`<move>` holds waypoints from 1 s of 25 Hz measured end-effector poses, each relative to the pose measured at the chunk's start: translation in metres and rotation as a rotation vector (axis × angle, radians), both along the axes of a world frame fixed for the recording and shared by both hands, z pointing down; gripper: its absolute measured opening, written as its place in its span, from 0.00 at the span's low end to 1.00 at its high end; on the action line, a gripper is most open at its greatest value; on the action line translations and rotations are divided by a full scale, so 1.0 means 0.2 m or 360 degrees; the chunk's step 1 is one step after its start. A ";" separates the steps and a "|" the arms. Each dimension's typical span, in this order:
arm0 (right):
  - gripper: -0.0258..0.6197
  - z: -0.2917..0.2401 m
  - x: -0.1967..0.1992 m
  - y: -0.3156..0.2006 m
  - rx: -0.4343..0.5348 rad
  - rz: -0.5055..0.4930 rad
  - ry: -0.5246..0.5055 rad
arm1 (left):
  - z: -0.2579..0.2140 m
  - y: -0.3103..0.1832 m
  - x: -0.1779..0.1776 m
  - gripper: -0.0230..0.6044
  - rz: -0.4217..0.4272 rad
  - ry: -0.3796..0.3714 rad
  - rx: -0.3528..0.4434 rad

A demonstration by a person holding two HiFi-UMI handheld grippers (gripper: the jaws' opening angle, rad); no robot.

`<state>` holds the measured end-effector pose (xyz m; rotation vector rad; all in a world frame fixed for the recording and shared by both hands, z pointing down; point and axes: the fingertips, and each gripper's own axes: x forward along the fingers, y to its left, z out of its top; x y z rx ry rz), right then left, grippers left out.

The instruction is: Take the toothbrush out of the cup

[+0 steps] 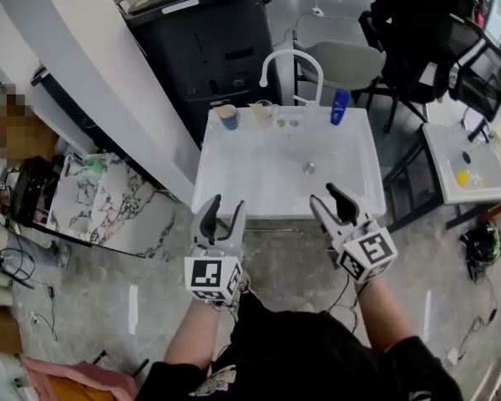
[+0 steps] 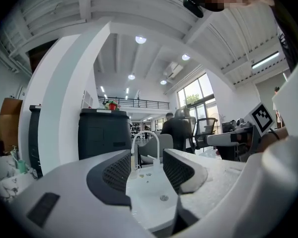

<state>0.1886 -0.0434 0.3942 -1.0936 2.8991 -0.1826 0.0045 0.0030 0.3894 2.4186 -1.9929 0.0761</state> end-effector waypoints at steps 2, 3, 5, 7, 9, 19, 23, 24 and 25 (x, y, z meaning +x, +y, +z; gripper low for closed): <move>0.34 -0.01 -0.11 -0.08 0.0004 0.0034 0.0012 | 0.00 -0.09 -0.11 0.34 0.0036 0.0010 0.0000; 0.36 -0.01 -0.17 -0.12 0.0005 0.0052 0.0018 | 0.00 -0.14 -0.16 0.35 0.0054 0.0012 -0.0003; 0.38 -0.01 -0.28 -0.20 0.0003 0.0083 0.0030 | 0.01 -0.23 -0.27 0.36 0.0086 0.0012 -0.0010; 0.40 -0.01 -0.39 -0.27 -0.0002 0.0110 0.0041 | 0.02 -0.31 -0.37 0.37 0.0121 0.0009 -0.0011; 0.40 -0.01 -0.50 -0.34 -0.0008 0.0131 0.0040 | 0.03 -0.38 -0.49 0.38 0.0141 0.0012 -0.0019; 0.41 0.00 -0.91 -0.61 -0.0030 0.0256 0.0054 | 0.05 -0.68 -0.89 0.38 0.0269 0.0062 -0.0035; 0.41 0.01 -1.01 -0.66 -0.0034 0.0305 0.0064 | 0.06 -0.74 -0.97 0.38 0.0338 0.0082 -0.0020; 0.41 0.02 -1.03 -0.66 -0.0036 0.0317 0.0068 | 0.06 -0.76 -0.99 0.38 0.0353 0.0084 -0.0019; 0.41 0.03 -1.05 -0.67 -0.0036 0.0330 0.0073 | 0.06 -0.77 -1.00 0.38 0.0367 0.0088 -0.0017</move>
